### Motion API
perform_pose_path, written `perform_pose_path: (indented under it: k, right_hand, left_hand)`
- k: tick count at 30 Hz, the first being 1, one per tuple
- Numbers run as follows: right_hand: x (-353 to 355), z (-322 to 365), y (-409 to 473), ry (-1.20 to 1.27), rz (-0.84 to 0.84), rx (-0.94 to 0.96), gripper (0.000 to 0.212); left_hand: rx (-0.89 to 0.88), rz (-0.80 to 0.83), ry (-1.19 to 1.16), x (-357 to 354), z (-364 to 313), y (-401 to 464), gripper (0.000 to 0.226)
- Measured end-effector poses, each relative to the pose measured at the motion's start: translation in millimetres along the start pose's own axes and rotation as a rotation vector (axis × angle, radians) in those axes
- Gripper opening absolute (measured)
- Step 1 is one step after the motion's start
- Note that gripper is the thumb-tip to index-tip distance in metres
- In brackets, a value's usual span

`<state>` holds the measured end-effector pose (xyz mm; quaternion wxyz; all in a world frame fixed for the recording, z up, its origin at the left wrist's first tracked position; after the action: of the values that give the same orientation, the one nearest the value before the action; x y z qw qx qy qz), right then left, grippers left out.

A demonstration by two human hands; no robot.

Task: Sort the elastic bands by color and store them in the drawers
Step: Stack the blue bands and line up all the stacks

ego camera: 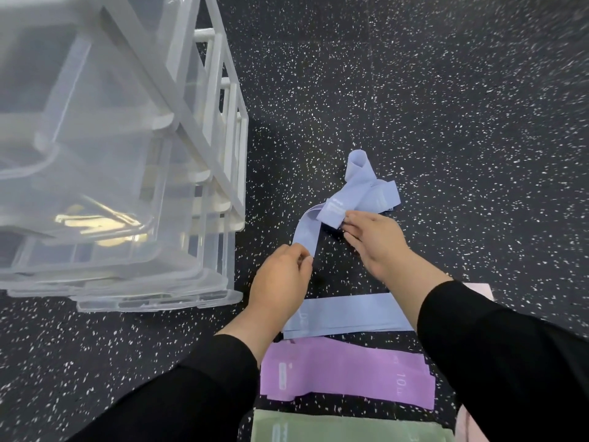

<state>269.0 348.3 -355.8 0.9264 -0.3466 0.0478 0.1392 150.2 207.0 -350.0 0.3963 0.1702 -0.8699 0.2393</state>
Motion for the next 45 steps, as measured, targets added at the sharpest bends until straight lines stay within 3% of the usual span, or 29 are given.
perform_pose_path:
  k: [3,6,10,13,16,18,21,24,27,30,32,33,35,37,40,45]
  right_hand:
    - [0.5,2.9,-7.6,0.099,-0.024,0.039,0.008]
    - [2.3,0.0,-19.9,0.127,-0.018,0.035,0.010]
    - [8.7,-5.2,-36.3,0.099,0.019,0.019,0.012]
    - [10.5,-4.4,-47.5,0.090,0.067,0.008,0.014]
    - [11.8,0.3,-58.8,0.108,0.091,0.028,0.014]
    - [13.8,4.8,-67.8,0.073,0.083,0.066,0.015]
    - [15.7,6.0,-78.5,-0.091,0.094,0.096,0.032]
    - [13.4,5.0,-89.3,-0.239,0.163,0.166,0.030]
    - [21.5,11.7,-91.7,-0.287,0.098,0.232,0.017]
    - [32.6,27.6,-94.2,-0.408,0.071,0.282,0.015]
    - [36.6,43.2,-98.3,-0.646,0.092,0.340,0.018]
    - [36.2,52.1,-101.0,-0.752,0.133,0.371,0.019]
    - [32.6,69.9,-106.7,-0.835,0.243,0.428,0.018]
    - [31.0,86.2,-109.3,-0.789,0.275,0.460,0.017]
    - [38.1,105.9,-103.6,-0.586,0.190,0.489,0.017]
    - [71.9,97.3,-86.3,-0.309,0.038,0.311,0.022]
  left_hand:
    - [0.111,0.037,-0.186,2.5,-4.8,4.5,0.026]
    - [0.171,0.110,-0.394,2.9,-11.3,10.4,0.050]
    - [0.174,0.210,-0.497,5.7,-21.9,11.1,0.072]
    - [0.075,0.202,-0.399,5.6,-26.7,7.6,0.054]
    - [0.020,0.093,-0.301,6.9,-32.5,0.3,0.006]
    - [0.010,-0.020,-0.286,10.0,-38.7,-6.2,0.025]
    - [-0.108,-0.156,-0.193,15.7,-54.8,-15.0,0.022]
    - [-0.284,-0.085,-0.127,9.6,-70.3,-19.2,0.013]
    - [-0.383,-0.021,-0.191,9.0,-78.2,-26.1,0.012]
    - [-0.332,0.008,-0.293,13.6,-73.9,-29.6,0.020]
    - [-0.255,-0.060,-0.361,21.3,-72.4,-27.7,0.028]
    - [-0.234,-0.041,-0.400,25.1,-74.1,-25.3,0.036]
    - [-0.193,0.157,-0.383,29.6,-80.3,-19.0,0.044]
    - [-0.179,0.294,-0.346,31.8,-84.3,-15.2,0.018]
    - [-0.124,0.347,-0.510,37.6,-77.7,-9.8,0.028]
    - [0.022,0.518,-0.540,40.2,-41.2,-13.0,0.009]
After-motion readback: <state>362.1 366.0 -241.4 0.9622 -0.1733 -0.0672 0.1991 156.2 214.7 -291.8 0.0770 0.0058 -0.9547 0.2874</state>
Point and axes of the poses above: each hand's wrist, its own y-axis towards the middle knuckle, its own x-axis out of the back of the hand, z = x × y, the point moved 2 cm from there along y, towards the middle knuckle
